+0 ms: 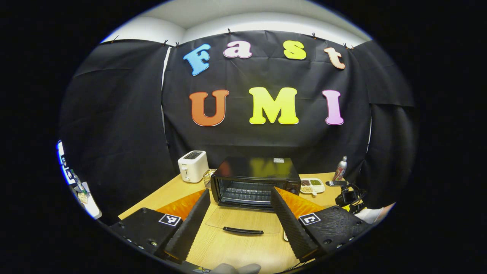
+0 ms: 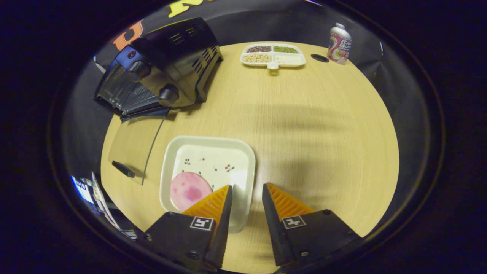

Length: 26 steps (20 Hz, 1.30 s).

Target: Open the electric oven with the left hand, put the food in, and close the electric oven.

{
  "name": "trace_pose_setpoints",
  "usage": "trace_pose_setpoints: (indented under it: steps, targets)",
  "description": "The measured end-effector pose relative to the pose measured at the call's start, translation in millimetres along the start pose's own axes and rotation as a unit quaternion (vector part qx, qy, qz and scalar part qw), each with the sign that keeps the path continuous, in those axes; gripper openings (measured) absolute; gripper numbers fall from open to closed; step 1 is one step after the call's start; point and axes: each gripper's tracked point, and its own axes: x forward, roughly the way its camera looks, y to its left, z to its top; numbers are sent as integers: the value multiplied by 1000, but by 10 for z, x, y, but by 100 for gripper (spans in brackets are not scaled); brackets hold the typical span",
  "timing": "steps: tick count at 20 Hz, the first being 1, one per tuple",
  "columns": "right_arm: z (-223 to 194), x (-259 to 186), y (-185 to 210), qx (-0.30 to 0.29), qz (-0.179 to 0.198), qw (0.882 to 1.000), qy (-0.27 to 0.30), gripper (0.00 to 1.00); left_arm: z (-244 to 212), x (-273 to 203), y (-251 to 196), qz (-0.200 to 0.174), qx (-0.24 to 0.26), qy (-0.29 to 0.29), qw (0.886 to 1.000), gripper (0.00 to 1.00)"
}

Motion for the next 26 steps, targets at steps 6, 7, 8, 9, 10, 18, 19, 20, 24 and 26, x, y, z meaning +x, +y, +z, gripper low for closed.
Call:
trace_pose_setpoints:
  steps: [6,7,8,9,10,18,19,20,24,26]
  targets:
    - [48,26,-19,21,-35,997,73,36,-52,136,93,-30,-3,0,1000,97]
    - [56,14,-26,35,-34,996,76,34,-54,162,108,-37,-7,-3,999,97]
    - [56,9,-12,47,-32,996,75,31,-51,175,134,-42,-10,-4,999,96]
    - [68,15,-1,55,-28,995,73,25,-51,203,158,-47,-11,-5,999,97]
    - [82,10,4,55,-24,996,70,21,-71,217,174,-53,-12,-4,999,96]
    - [64,-13,-28,76,39,995,52,2,-98,320,344,-83,-19,-3,996,96]
    - [43,-7,-14,85,53,994,52,4,-101,321,354,-86,-17,-1,996,96]
    - [20,-9,-3,99,65,992,53,2,-85,310,389,-88,-14,-1,996,96]
    - [-55,-56,88,170,142,975,28,4,-67,309,469,-90,-11,-2,996,96]
    - [-44,-108,92,202,172,964,2,0,-60,307,485,-92,-15,-1,996,96]
